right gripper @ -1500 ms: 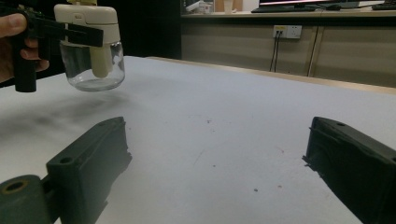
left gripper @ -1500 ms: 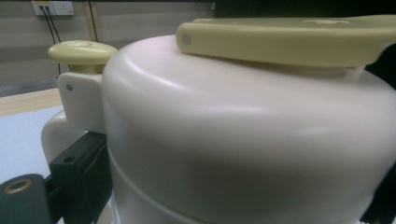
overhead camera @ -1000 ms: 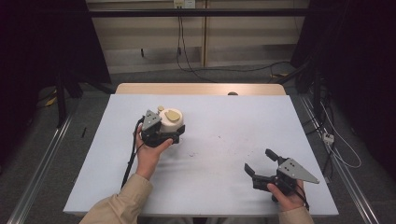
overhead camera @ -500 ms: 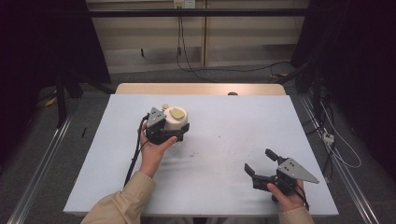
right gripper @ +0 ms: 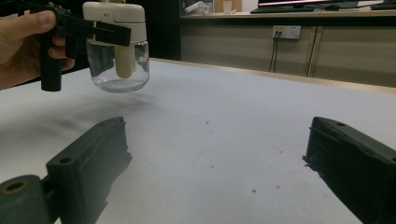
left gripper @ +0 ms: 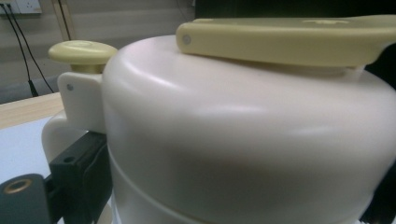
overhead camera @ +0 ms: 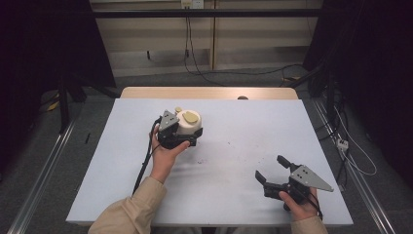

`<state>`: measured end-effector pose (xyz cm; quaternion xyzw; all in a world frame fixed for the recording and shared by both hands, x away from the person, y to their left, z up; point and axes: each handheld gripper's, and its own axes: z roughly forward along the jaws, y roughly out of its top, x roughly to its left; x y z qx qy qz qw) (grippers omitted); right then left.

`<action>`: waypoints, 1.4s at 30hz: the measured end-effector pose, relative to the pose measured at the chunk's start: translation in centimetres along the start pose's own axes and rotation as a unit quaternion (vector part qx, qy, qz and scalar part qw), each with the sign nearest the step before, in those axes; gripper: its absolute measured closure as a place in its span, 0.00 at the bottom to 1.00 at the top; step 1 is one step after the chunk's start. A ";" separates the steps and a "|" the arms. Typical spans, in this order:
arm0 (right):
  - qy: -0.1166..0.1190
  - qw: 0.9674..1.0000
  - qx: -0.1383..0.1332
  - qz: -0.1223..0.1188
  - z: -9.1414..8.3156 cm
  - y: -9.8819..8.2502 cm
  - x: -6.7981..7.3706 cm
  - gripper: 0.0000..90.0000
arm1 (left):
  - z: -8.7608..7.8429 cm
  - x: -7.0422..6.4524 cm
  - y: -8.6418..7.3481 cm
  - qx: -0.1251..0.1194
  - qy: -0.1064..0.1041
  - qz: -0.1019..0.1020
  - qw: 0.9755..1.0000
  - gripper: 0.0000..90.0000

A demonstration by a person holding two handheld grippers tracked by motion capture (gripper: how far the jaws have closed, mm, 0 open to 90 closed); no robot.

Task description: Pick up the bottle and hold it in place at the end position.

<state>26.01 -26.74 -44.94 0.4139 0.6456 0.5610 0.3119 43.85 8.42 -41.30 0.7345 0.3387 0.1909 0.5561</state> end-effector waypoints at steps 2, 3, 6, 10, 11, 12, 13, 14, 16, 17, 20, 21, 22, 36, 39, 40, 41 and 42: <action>0.001 1.000 0.000 0.001 0.0 0.0 0.0 0.06 | 0.2 -0.1 0.1 0.000 -0.001 0.001 1.000 0.07; 0.001 1.000 0.000 0.001 0.0 0.0 0.0 0.06 | 0.3 -0.2 0.1 0.001 -0.001 0.001 1.000 0.07; 0.001 1.000 0.000 0.001 0.0 0.0 0.0 0.06 | 0.5 -0.2 0.2 0.002 0.000 0.003 1.000 0.07; 0.002 1.000 0.000 0.000 0.0 0.0 0.0 0.06 | 0.6 -0.2 0.2 -0.001 0.000 0.000 1.000 0.07; 0.002 1.000 -0.001 0.000 0.0 0.0 0.0 0.06 | 0.6 -0.2 0.2 -0.001 0.001 0.000 1.000 0.07; 0.001 1.000 -0.001 0.000 0.0 0.0 0.0 0.06 | 0.6 -0.1 0.2 -0.001 0.001 0.000 1.000 0.07; 0.002 1.000 0.000 0.001 0.0 0.0 0.0 0.06 | 0.6 -0.1 0.2 -0.002 0.002 -0.001 1.000 0.07; 0.002 1.000 0.000 0.002 0.0 0.0 0.0 0.06 | 0.7 -0.1 0.2 -0.002 0.002 -0.004 1.000 0.07; 0.002 1.000 0.000 0.002 0.0 0.0 0.0 0.06 | 0.7 0.0 0.1 0.000 0.003 -0.004 1.000 0.07; 0.002 1.000 0.000 0.002 0.1 0.0 0.0 0.06 | 0.7 0.0 0.1 0.001 0.002 -0.002 1.000 0.07; 0.002 1.000 0.000 0.002 0.1 0.0 0.0 0.06 | 0.9 0.0 0.0 0.000 0.004 -0.004 1.000 0.07; 0.002 1.000 0.001 0.002 0.1 0.0 0.0 0.06 | 1.0 -0.1 0.0 0.000 0.005 -0.004 1.000 0.07; 0.002 1.000 0.001 0.002 0.1 0.0 0.0 0.06 | 1.0 -0.1 0.0 -0.001 0.006 -0.005 1.000 0.07; 0.004 1.000 0.001 0.003 0.1 0.0 0.0 0.06 | 2.0 -0.3 0.2 -0.003 0.005 -0.001 1.000 0.07; 0.003 1.000 0.001 0.003 0.1 0.0 0.0 0.06 | 2.2 -0.4 0.2 -0.003 0.006 -0.001 1.000 0.07; 0.002 1.000 0.001 0.002 0.1 0.0 0.0 0.06 | 2.3 -0.4 0.2 -0.004 0.006 -0.001 1.000 0.07; 0.002 1.000 0.001 0.003 0.1 0.0 0.0 0.06 | 2.3 -0.4 0.2 -0.005 0.006 -0.001 1.000 0.07; 0.003 1.000 0.001 0.002 0.1 0.0 -0.1 0.06 | 2.4 -0.4 0.2 -0.005 0.006 -0.002 1.000 0.07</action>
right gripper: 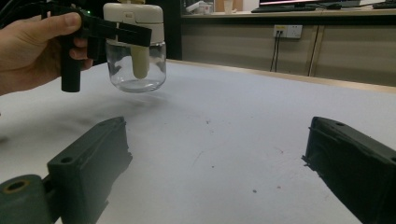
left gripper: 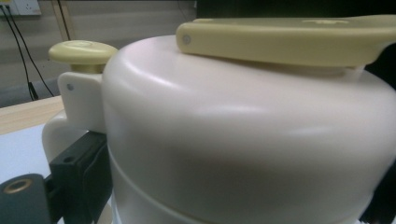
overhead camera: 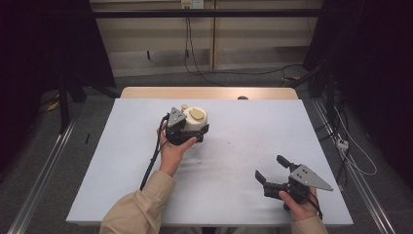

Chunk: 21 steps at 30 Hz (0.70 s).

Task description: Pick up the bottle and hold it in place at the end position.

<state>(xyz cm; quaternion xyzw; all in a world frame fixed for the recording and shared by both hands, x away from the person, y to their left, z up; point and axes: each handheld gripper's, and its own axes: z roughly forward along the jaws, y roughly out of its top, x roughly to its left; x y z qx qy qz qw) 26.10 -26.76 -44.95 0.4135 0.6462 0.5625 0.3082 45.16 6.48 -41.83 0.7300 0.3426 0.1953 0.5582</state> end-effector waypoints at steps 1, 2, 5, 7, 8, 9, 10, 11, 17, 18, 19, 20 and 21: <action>-0.002 1.000 0.000 -0.001 0.0 0.0 0.0 0.06 | 0.0 0.0 0.0 0.001 0.001 0.001 1.000 0.07; -0.003 1.000 0.001 0.001 0.0 0.0 0.0 0.06 | 0.1 0.0 0.0 0.001 0.002 0.004 1.000 0.07; -0.002 1.000 0.001 0.000 0.0 0.0 0.0 0.06 | 0.2 0.1 0.0 0.003 0.002 0.004 1.000 0.07; 0.003 1.000 0.001 0.000 0.0 0.0 0.0 0.06 | 0.4 0.0 -0.1 0.002 0.004 0.004 1.000 0.07; 0.004 1.000 0.002 -0.002 0.0 0.0 0.1 0.06 | 0.4 0.0 -0.1 0.003 0.003 0.003 1.000 0.07; 0.005 1.000 0.003 -0.004 0.1 0.0 0.1 0.06 | 0.5 0.0 -0.1 0.004 0.003 0.002 1.000 0.07; 0.006 1.000 0.003 -0.004 0.1 0.0 0.1 0.06 | 0.5 0.0 -0.1 0.004 0.003 0.002 1.000 0.07; 0.007 1.000 0.002 -0.003 0.1 0.0 0.1 0.06 | 0.6 0.0 -0.1 0.003 0.004 0.002 1.000 0.07; 0.005 1.000 0.000 0.001 0.0 0.0 0.0 0.06 | 0.8 -0.1 -0.1 0.004 0.006 0.003 1.000 0.07; 0.007 1.000 0.000 0.002 0.1 0.0 0.0 0.06 | 0.8 -0.1 -0.1 0.004 0.008 0.003 1.000 0.07; 0.007 1.000 0.000 0.002 0.1 0.0 0.0 0.06 | 0.8 -0.1 -0.1 0.003 0.009 0.003 1.000 0.07; 0.006 1.000 0.002 0.002 0.1 0.0 0.0 0.06 | 0.9 -0.1 -0.1 0.002 0.009 0.001 1.000 0.07; 0.007 1.000 0.001 0.003 0.1 0.0 0.0 0.06 | 0.9 0.0 -0.1 0.003 0.009 0.002 1.000 0.07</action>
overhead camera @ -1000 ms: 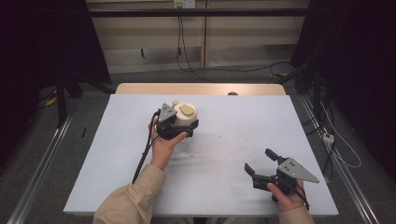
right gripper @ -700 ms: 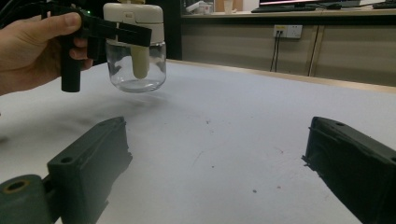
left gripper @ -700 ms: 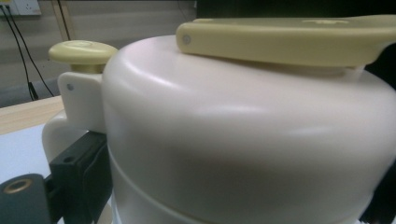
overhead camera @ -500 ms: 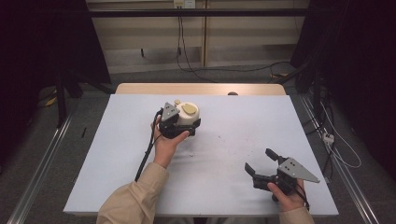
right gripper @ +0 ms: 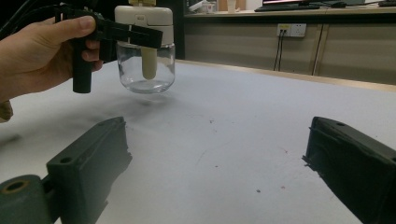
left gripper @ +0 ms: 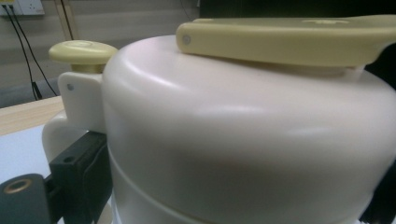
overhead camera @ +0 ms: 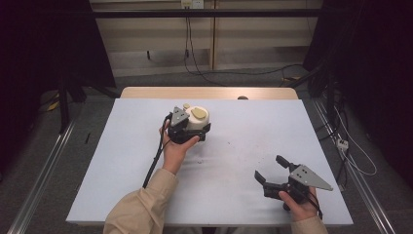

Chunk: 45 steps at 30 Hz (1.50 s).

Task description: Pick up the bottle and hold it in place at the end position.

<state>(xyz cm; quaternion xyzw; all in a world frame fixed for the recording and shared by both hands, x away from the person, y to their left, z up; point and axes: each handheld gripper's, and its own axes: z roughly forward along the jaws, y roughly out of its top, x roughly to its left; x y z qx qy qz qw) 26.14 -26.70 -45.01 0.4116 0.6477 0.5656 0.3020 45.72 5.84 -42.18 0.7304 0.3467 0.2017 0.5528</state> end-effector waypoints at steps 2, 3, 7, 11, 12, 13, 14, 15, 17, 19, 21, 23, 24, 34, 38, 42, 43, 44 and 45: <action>-0.001 1.000 -0.001 0.001 0.0 0.0 0.0 0.06 | 0.1 0.0 0.0 -0.001 0.002 -0.002 1.000 0.07; -0.001 1.000 -0.002 0.001 0.0 0.0 0.0 0.06 | 0.1 0.1 0.0 -0.001 0.003 -0.001 1.000 0.07; -0.001 1.000 -0.002 0.000 -0.1 0.0 -0.1 0.06 | 0.1 0.0 0.2 -0.004 0.004 0.000 1.000 0.07; -0.002 1.000 -0.001 0.000 0.0 0.0 0.0 0.06 | 0.3 -0.1 0.3 -0.001 0.005 0.004 1.000 0.07; -0.002 1.000 -0.002 -0.001 -0.1 0.0 0.0 0.06 | 0.4 -0.2 0.3 -0.001 0.005 0.001 1.000 0.07; -0.001 1.000 -0.002 0.000 -0.1 0.1 0.0 0.06 | 0.5 -0.2 0.3 0.000 0.005 0.004 1.000 0.07; -0.003 1.000 -0.002 -0.001 -0.1 0.1 0.0 0.06 | 0.6 -0.3 0.3 0.000 0.005 0.004 1.000 0.07; -0.003 1.000 -0.003 -0.001 -0.1 0.1 0.0 0.06 | 0.6 -0.3 0.3 0.001 0.004 0.006 1.000 0.07; -0.003 1.000 -0.002 -0.001 -0.1 0.1 0.0 0.06 | 0.8 -0.5 0.3 0.000 0.002 0.004 1.000 0.07; -0.001 1.000 -0.003 0.000 -0.1 0.1 -0.1 0.06 | 1.0 -0.7 0.3 0.001 0.001 0.006 1.000 0.07; -0.003 1.000 -0.003 -0.001 -0.1 0.1 -0.1 0.06 | 1.2 -0.8 0.4 0.001 -0.003 0.005 1.000 0.07; -0.001 1.000 -0.003 -0.004 -0.1 0.1 -0.1 0.07 | 1.4 -1.0 0.5 0.001 -0.004 0.007 1.000 0.07; -0.001 1.000 -0.004 -0.003 -0.1 0.1 -0.1 0.07 | 1.4 -1.1 0.5 0.002 -0.004 0.009 1.000 0.07; 0.003 1.000 -0.001 -0.002 -0.1 0.2 -0.1 0.06 | 1.8 -1.1 0.6 0.001 -0.002 0.007 1.000 0.07; 0.004 1.000 0.000 -0.001 -0.1 0.2 -0.1 0.06 | 1.8 -1.0 0.5 0.003 -0.002 0.008 1.000 0.07; 0.003 1.000 -0.001 -0.002 -0.1 0.2 -0.1 0.06 | 2.0 -1.0 0.4 0.004 0.000 0.009 1.000 0.07; 0.001 1.000 0.000 -0.003 -0.1 0.2 -0.1 0.06 | 2.0 -1.0 0.4 0.003 0.000 0.007 1.000 0.07; 0.001 1.000 0.000 -0.003 -0.1 0.2 -0.1 0.06 | 2.0 -1.0 0.4 0.003 0.000 0.005 1.000 0.07; 0.002 1.000 0.000 -0.003 -0.1 0.2 -0.1 0.06 | 2.1 -1.0 0.4 0.001 0.000 0.001 1.000 0.07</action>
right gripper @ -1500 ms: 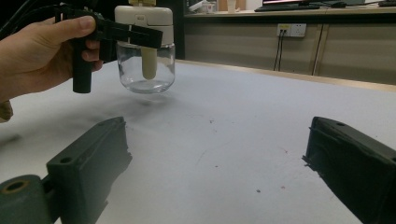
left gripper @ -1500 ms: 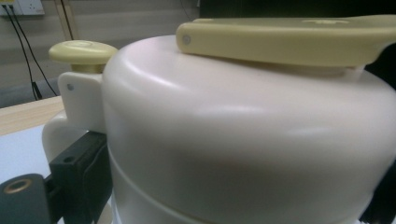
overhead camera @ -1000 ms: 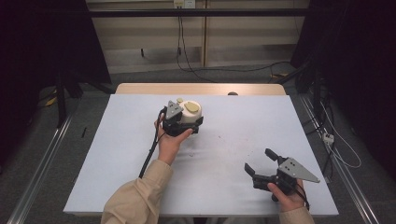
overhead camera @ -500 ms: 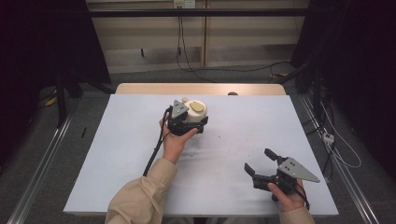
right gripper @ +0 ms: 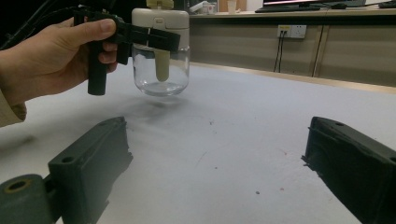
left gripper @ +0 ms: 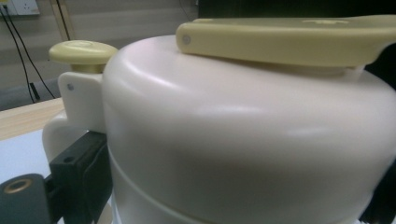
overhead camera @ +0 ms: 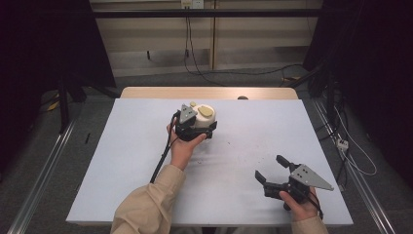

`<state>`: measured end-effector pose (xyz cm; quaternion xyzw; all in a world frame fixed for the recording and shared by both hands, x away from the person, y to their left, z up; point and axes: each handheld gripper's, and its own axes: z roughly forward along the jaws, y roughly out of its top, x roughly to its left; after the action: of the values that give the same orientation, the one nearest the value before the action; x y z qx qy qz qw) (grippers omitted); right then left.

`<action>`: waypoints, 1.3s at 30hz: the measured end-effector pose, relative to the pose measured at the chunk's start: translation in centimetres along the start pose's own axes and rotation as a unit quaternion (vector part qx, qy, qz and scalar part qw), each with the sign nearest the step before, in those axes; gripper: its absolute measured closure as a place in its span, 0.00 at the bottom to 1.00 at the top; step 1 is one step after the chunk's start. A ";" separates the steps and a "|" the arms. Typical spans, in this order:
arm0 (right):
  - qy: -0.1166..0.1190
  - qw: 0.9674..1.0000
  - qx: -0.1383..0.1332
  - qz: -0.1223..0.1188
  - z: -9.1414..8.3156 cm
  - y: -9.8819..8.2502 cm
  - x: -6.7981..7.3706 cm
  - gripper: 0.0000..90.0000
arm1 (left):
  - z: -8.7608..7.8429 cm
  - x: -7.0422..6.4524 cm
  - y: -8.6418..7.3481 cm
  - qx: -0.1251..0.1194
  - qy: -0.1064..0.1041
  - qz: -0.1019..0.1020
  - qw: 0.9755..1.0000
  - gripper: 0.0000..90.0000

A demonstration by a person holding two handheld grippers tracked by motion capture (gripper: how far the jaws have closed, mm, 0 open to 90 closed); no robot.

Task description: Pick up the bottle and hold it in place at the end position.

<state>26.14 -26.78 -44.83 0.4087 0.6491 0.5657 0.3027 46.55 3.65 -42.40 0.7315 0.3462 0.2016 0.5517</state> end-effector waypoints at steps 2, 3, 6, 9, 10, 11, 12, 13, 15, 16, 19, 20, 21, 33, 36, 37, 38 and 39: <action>-0.001 1.000 0.000 -0.003 0.0 0.0 0.0 0.06 | 0.2 0.0 0.0 0.003 -0.001 0.003 1.000 0.07; -0.001 1.000 0.000 -0.002 0.0 0.0 0.0 0.06 | 0.2 0.0 -0.1 0.003 0.000 0.003 1.000 0.07; 0.001 1.000 -0.001 -0.005 0.0 0.0 0.1 0.06 | 0.4 -0.1 -0.2 0.004 -0.001 0.003 1.000 0.07; 0.001 1.000 0.000 -0.005 0.0 0.0 0.0 0.07 | 0.5 -0.2 -0.3 0.007 0.000 0.006 1.000 0.07; 0.001 1.000 0.000 -0.004 0.0 0.0 0.0 0.07 | 0.6 -0.2 -0.3 0.007 -0.001 0.005 1.000 0.07; 0.001 1.000 0.000 -0.004 0.0 0.0 0.0 0.07 | 0.6 -0.2 -0.4 0.007 -0.002 0.005 1.000 0.07; 0.001 1.000 -0.001 -0.004 0.0 0.0 0.0 0.06 | 0.7 -0.2 -0.4 0.006 0.000 0.004 1.000 0.07; 0.000 1.000 -0.002 -0.001 0.0 0.1 0.1 0.07 | 0.7 -0.2 -0.4 0.006 -0.001 0.003 1.000 0.07; 0.002 1.000 0.000 -0.001 0.0 0.0 0.1 0.07 | 0.8 -0.2 -0.5 0.006 -0.001 0.003 1.000 0.07; 0.002 1.000 0.000 0.000 0.0 0.0 0.1 0.07 | 0.8 -0.3 -0.5 0.007 -0.001 0.004 1.000 0.07; 0.002 1.000 0.000 -0.002 0.0 0.0 0.0 0.07 | 1.0 -0.4 -0.6 0.009 0.001 0.002 1.000 0.07; 0.002 1.000 0.001 -0.002 0.0 0.0 0.0 0.07 | 1.0 -0.4 -0.6 0.008 0.001 0.002 1.000 0.07; 0.002 1.000 0.001 -0.002 0.0 0.0 0.0 0.07 | 1.1 -0.4 -0.7 0.007 0.001 0.002 1.000 0.07; 0.002 1.000 0.001 -0.001 0.0 0.0 0.0 0.07 | 1.6 -0.8 -1.1 0.012 -0.002 0.007 1.000 0.07; 0.002 1.000 0.001 -0.001 0.0 0.0 0.0 0.07 | 1.5 -0.8 -1.1 0.015 -0.002 0.010 1.000 0.07; 0.002 1.000 0.000 -0.001 0.0 0.0 0.0 0.07 | 1.5 -0.9 -1.1 0.015 -0.002 0.010 1.000 0.07; 0.002 1.000 0.000 -0.001 0.0 0.0 0.0 0.07 | 1.5 -1.0 -1.1 0.013 -0.001 0.008 1.000 0.07; 0.001 1.000 0.001 0.000 0.0 0.0 0.0 0.07 | 1.5 -1.0 -1.2 0.014 -0.003 0.011 1.000 0.07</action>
<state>26.18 -26.76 -44.82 0.4083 0.6501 0.5656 0.3015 46.56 2.09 -43.89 0.7430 0.3397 0.2007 0.5406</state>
